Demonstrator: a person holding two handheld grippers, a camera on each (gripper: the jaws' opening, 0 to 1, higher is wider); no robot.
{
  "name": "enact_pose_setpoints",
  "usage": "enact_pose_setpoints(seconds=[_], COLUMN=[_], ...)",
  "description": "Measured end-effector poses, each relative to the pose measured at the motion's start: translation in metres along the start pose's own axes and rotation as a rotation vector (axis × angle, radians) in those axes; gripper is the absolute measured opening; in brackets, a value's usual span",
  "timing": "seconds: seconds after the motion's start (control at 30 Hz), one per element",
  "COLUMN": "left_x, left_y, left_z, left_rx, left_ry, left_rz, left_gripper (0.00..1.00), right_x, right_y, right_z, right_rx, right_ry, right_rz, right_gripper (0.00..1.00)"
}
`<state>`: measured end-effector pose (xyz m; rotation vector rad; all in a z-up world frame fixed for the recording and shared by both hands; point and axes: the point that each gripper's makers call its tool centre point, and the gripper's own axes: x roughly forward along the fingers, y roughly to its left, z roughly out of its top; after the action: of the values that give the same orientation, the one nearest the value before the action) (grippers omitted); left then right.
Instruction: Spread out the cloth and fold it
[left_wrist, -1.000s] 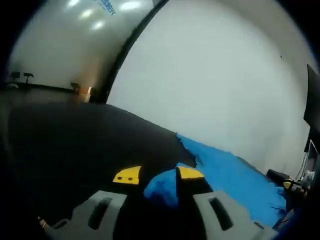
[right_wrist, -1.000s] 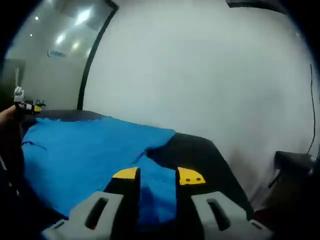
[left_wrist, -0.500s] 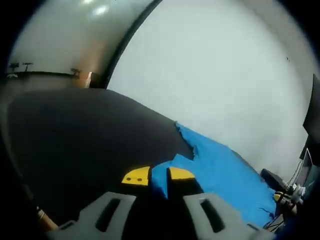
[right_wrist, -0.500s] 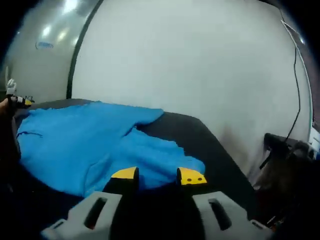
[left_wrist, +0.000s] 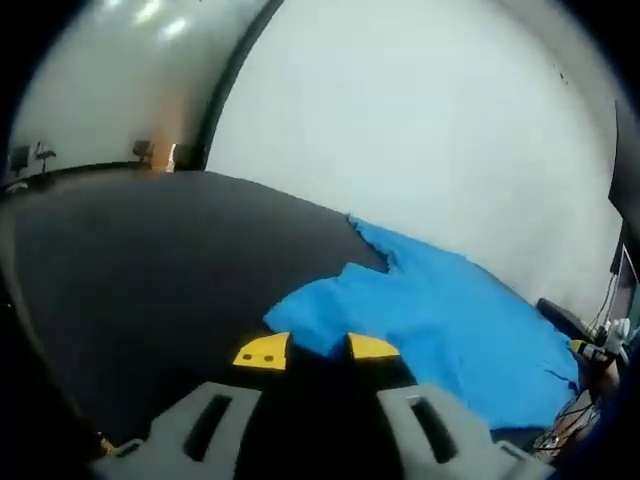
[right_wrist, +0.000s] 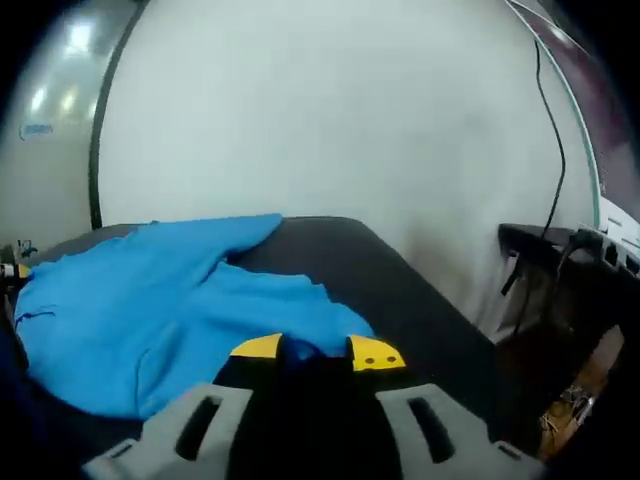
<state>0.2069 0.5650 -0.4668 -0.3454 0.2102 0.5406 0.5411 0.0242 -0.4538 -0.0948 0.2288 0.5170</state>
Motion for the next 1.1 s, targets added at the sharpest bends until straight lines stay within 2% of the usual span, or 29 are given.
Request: enact_pose_setpoints(seconds=[0.07, 0.13, 0.23, 0.33, 0.43, 0.5, 0.53, 0.6, 0.67, 0.73, 0.83, 0.87, 0.9, 0.93, 0.97, 1.0, 1.03, 1.07, 1.1], left_x=[0.009, 0.017, 0.027, 0.024, 0.021, 0.017, 0.014, 0.005, -0.006, -0.015, -0.020, -0.017, -0.014, -0.012, -0.010, -0.009, -0.009, -0.011, -0.011], left_y=[0.006, 0.005, 0.008, 0.008, 0.016, 0.018, 0.020, 0.022, 0.024, 0.024, 0.021, 0.022, 0.024, 0.028, 0.030, 0.030, 0.031, 0.032, 0.033], left_z=[0.003, 0.006, 0.009, 0.007, 0.007, 0.006, 0.006, 0.007, 0.014, 0.021, 0.024, 0.023, 0.019, 0.011, 0.001, -0.005, 0.004, 0.002, 0.004], left_rx=[0.072, 0.077, 0.126, 0.148, 0.106, 0.093, 0.104, 0.113, 0.112, 0.075, 0.045, 0.045, 0.051, 0.049, 0.014, -0.028, -0.055, -0.105, -0.118], left_ry=[0.002, 0.008, 0.017, 0.028, 0.024, 0.022, 0.019, 0.004, -0.034, -0.064, -0.062, -0.056, -0.041, -0.015, 0.008, 0.012, -0.062, -0.043, -0.047], left_rz=[0.045, 0.047, 0.060, 0.058, 0.057, 0.064, 0.077, 0.095, 0.111, 0.107, 0.088, 0.090, 0.094, 0.099, 0.095, 0.080, 0.071, 0.071, 0.069], left_gripper=[0.20, 0.20, 0.19, 0.15, 0.06, 0.03, 0.02, 0.02, 0.02, 0.02, 0.02, 0.02, 0.02, 0.02, 0.02, 0.02, 0.02, 0.02, 0.03], right_x=[0.003, 0.007, 0.014, 0.016, 0.016, 0.016, 0.014, 0.008, 0.002, 0.000, 0.002, 0.005, 0.008, 0.011, 0.010, 0.007, 0.003, -0.003, -0.004], right_y=[-0.002, -0.010, -0.016, -0.016, -0.018, -0.018, -0.019, -0.020, -0.021, -0.019, -0.018, -0.018, -0.017, -0.017, -0.019, -0.019, -0.017, -0.013, -0.013], right_z=[0.002, 0.011, 0.012, 0.007, -0.001, -0.003, 0.000, 0.012, 0.017, 0.024, 0.020, 0.016, 0.005, -0.003, -0.006, -0.004, 0.004, 0.012, 0.018], right_rx=[-0.016, -0.020, -0.036, -0.027, -0.124, -0.129, -0.133, -0.105, -0.150, -0.244, -0.277, -0.276, -0.259, -0.227, -0.235, -0.244, -0.233, -0.209, -0.188], right_ry=[-0.002, -0.035, -0.025, -0.010, 0.008, 0.008, 0.000, -0.058, -0.062, -0.085, -0.065, -0.059, -0.017, 0.011, 0.012, 0.008, -0.020, -0.045, -0.069], right_rz=[-0.007, -0.021, -0.024, -0.004, -0.013, -0.014, -0.018, -0.030, -0.047, -0.065, -0.084, -0.081, -0.063, -0.055, -0.058, -0.061, -0.063, -0.051, -0.057], right_gripper=[0.20, 0.20, 0.20, 0.15, 0.05, 0.01, 0.00, 0.00, 0.00, 0.00, 0.00, 0.00, 0.00, 0.00, 0.00, 0.00, 0.01, 0.05, 0.10])
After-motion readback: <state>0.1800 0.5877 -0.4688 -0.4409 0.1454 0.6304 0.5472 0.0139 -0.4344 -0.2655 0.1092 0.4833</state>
